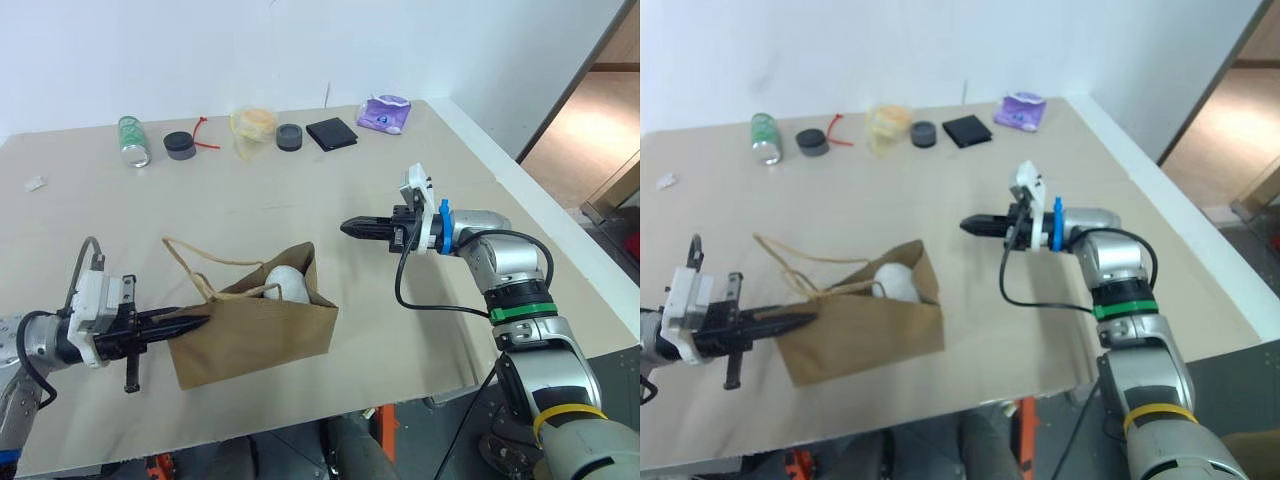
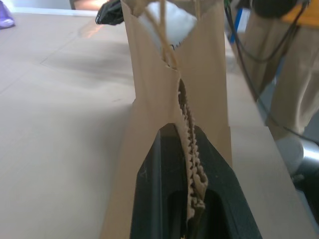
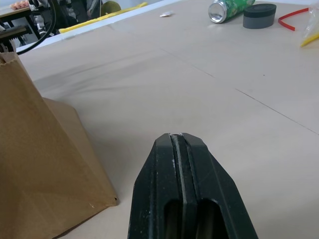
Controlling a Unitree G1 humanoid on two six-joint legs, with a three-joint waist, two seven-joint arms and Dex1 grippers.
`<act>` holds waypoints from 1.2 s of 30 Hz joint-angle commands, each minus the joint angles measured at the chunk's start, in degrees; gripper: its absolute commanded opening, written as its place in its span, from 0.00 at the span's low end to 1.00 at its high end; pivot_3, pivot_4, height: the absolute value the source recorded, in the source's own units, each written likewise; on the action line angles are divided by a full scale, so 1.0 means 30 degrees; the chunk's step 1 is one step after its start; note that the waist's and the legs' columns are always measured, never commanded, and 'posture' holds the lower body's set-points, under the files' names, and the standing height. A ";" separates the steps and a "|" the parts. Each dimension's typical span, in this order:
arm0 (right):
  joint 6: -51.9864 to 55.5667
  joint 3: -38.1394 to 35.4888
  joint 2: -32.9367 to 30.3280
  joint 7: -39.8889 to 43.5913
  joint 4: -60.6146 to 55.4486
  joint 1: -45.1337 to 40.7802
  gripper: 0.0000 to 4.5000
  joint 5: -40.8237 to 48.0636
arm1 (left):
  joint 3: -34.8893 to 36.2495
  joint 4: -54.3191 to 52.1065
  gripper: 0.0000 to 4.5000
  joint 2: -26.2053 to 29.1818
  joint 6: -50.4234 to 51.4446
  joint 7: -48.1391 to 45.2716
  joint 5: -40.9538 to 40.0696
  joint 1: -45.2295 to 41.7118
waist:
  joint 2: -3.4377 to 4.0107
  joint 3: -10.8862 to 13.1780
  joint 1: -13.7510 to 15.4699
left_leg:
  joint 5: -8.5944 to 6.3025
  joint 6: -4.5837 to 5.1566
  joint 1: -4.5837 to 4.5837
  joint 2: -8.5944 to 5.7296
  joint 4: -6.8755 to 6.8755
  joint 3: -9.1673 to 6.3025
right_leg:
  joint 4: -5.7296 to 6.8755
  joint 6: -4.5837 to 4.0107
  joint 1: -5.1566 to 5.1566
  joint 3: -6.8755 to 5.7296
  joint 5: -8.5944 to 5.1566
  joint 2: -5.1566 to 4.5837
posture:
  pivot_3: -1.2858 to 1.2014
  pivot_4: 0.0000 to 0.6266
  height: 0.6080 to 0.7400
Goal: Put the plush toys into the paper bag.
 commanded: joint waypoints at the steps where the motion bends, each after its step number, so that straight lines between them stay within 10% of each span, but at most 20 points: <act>1: -0.0003 -0.0419 -0.0219 0.0223 -0.0870 -0.0292 0.00 0.0209 | -0.0149 -0.0027 0.19 -0.0025 0.0046 0.0152 0.0050 0.0010 | 0.0001 0.0001 -0.0001 | 0.0000 0.0000 0.0000 0.0000 0.0000 0.0000 | 0.0000 0.0014 0.0000 0.0000 0.0008 0.0000 | 0.52 0.24 1.00; 8: 0.0284 -0.0427 -0.0574 0.0696 -0.1304 -0.0126 0.00 0.0274 | 0.0402 -0.0564 0.97 0.0154 0.0760 0.0336 -0.0890 0.0445 | 0.0003 0.0002 0.0000 | 0.0000 0.0001 -0.0006 0.0006 -0.0008 -0.0007 | 0.0001 0.0057 -0.0008 -0.0007 0.0032 0.0004 | 0.52 0.24 1.00; 18: 0.1067 -0.0819 -0.1347 0.1242 -0.1217 -0.0521 0.00 0.0640 | 0.5017 -0.1582 0.99 0.1052 0.7475 0.4835 -0.9064 -0.0366 | 0.0003 0.0005 -0.0011 | 0.0000 0.0001 -0.0007 0.0011 -0.0006 -0.0020 | 0.0001 0.0058 -0.0007 -0.0020 0.0032 0.0004 | 0.52 0.24 1.00; 28: 0.0572 -0.0554 -0.3732 0.1850 0.1029 -0.1735 0.95 -0.0749 | 0.6101 0.2446 1.00 0.2681 0.7580 0.8769 -0.5017 -0.1689 | 0.0006 0.0006 -0.0021 | -0.0002 0.0003 -0.0006 -0.0002 -0.0008 -0.0010 | 0.0000 0.0057 -0.0014 -0.0009 0.0030 0.0006 | 0.52 0.24 1.00; 36: -0.0883 -0.0061 -0.6221 0.2538 0.3501 -0.1619 0.99 -0.2884 | 0.5367 0.5571 1.00 0.4364 0.5215 0.6519 0.0408 0.1201 | 0.0009 0.0009 -0.0012 | -0.0017 0.0019 -0.0007 -0.0002 -0.0123 0.0012 | -0.0001 -0.0005 -0.0061 -0.0015 -0.0041 -0.0008 | 0.52 0.24 1.00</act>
